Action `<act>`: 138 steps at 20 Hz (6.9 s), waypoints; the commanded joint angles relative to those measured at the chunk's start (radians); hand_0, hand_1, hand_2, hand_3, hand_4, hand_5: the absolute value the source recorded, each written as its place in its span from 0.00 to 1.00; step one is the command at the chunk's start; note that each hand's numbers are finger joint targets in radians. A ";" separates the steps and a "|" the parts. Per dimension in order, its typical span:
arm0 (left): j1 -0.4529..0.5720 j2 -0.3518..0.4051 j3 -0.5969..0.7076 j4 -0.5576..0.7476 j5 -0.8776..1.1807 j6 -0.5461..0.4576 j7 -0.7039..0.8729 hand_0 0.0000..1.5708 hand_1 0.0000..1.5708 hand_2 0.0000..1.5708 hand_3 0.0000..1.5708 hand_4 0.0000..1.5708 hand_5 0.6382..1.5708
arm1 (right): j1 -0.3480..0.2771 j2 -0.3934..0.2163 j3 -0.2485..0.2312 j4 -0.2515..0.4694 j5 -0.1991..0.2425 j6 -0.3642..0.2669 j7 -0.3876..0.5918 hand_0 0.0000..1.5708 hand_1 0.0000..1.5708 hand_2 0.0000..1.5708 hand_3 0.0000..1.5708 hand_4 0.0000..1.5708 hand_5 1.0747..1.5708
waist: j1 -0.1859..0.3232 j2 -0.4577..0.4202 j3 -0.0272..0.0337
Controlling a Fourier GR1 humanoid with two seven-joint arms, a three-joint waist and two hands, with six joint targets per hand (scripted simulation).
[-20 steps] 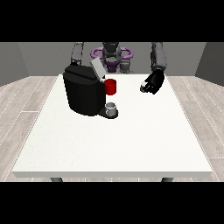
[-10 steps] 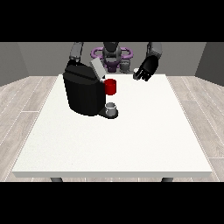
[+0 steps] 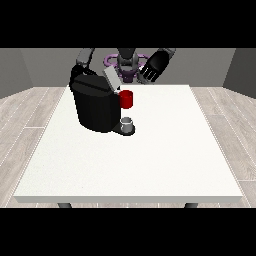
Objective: Insert the coffee pod into the coffee machine and close the lid
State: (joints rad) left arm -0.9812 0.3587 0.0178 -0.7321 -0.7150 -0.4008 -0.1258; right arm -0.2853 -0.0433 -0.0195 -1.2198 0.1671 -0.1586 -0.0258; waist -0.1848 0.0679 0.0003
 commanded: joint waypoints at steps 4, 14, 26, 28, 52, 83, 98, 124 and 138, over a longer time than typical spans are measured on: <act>-0.144 0.025 0.081 0.024 0.039 -0.038 0.085 0.81 0.81 0.82 0.81 0.31 1.00 | -0.045 -0.031 -0.013 -0.036 0.000 0.010 0.001 0.00 0.00 0.00 0.00 0.00 1.00 | -0.068 0.071 -0.0002; -0.257 0.065 0.090 0.038 0.012 -0.030 0.087 0.79 0.79 0.82 0.79 0.30 1.00 | -0.146 -0.021 -0.032 -0.041 0.004 -0.032 0.027 0.00 0.00 0.00 0.00 0.00 1.00 | -0.088 0.180 -0.0002; -0.266 0.046 0.090 0.080 -0.005 -0.018 0.082 0.79 0.79 0.82 0.79 0.28 1.00 | -0.168 -0.029 -0.037 -0.032 0.012 -0.042 0.013 0.00 0.00 0.00 0.00 0.10 1.00 | -0.097 0.213 -0.0001; -0.272 0.100 0.104 0.101 0.000 -0.061 0.063 0.79 0.79 0.82 0.78 0.27 1.00 | -0.141 -0.030 -0.024 -0.043 0.009 -0.021 0.039 0.00 0.00 0.00 0.00 0.02 1.00 | -0.107 0.199 -0.0002; -0.299 0.101 0.108 0.096 -0.035 0.034 -0.009 0.75 0.75 0.76 0.74 0.22 1.00 | -0.187 -0.052 -0.057 -0.027 -0.018 -0.008 -0.004 0.00 0.00 0.00 0.00 0.00 1.00 | -0.116 0.253 -0.0001; -0.321 0.169 0.073 0.103 -0.160 0.206 -0.157 0.73 0.73 0.71 0.54 0.00 1.00 | -0.254 -0.056 -0.046 -0.063 0.017 -0.044 0.036 0.00 0.00 0.00 0.00 0.10 1.00 | -0.148 0.353 -0.0001; -0.283 0.189 0.065 0.131 -0.211 0.256 -0.183 0.00 0.00 0.33 0.28 0.00 1.00 | -0.214 -0.038 -0.031 -0.085 0.018 -0.043 0.065 0.00 0.00 0.00 0.00 0.10 1.00 | -0.147 0.309 -0.0003; 0.252 -0.283 0.404 0.159 0.300 0.132 -0.216 0.00 0.00 0.00 0.00 0.17 1.00 | 0.137 -0.021 -0.061 -0.035 -0.084 0.051 -0.046 0.00 0.00 0.00 0.00 0.00 1.00 | 0.202 -0.295 -0.0016; 0.472 -0.358 0.307 -0.005 0.411 0.074 -0.150 0.00 0.00 0.00 0.00 0.22 1.00 | -0.024 -0.165 -0.117 -0.067 -0.143 0.187 0.098 0.00 0.00 0.00 0.00 0.00 1.00 | 0.344 -0.351 0.0000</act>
State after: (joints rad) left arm -0.5524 0.0181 0.3350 -0.6747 -0.3548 -0.3017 -0.3155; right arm -0.2749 -0.1703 -0.0916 -1.2909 0.0647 -0.0033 0.0285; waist 0.1356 -0.2880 0.0000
